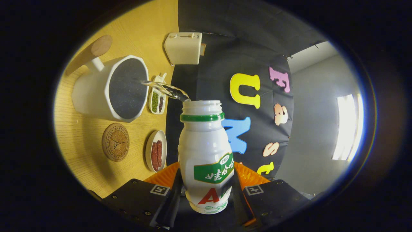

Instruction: Take the bottle from table, then pour the juice into the cup, finally place the bottle on the coaster

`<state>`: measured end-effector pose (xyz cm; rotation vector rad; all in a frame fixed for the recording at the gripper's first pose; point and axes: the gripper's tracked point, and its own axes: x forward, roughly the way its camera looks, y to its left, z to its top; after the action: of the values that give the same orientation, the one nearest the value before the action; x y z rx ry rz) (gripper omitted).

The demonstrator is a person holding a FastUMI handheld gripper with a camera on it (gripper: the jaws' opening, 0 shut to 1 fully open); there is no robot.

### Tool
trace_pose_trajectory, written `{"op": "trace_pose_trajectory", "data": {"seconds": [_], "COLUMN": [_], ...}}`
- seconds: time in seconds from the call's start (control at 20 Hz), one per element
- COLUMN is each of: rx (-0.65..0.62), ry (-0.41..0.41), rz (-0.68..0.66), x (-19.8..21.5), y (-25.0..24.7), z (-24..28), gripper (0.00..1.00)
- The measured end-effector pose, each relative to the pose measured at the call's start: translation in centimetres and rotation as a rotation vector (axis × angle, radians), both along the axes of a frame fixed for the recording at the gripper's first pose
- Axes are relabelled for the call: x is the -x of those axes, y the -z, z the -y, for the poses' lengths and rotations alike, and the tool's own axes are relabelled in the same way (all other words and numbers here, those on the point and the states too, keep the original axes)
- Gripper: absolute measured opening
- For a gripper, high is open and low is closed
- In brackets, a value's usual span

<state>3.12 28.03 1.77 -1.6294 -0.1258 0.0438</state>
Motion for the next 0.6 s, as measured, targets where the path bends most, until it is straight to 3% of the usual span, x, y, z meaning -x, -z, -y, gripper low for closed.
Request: {"op": "trace_pose_trajectory", "data": {"seconds": [0.6], "rx": [0.017], "ry": [0.001], "rz": [0.014], "x": [-0.09], "y": [-0.29], "z": [0.25], "gripper": [0.7]}}
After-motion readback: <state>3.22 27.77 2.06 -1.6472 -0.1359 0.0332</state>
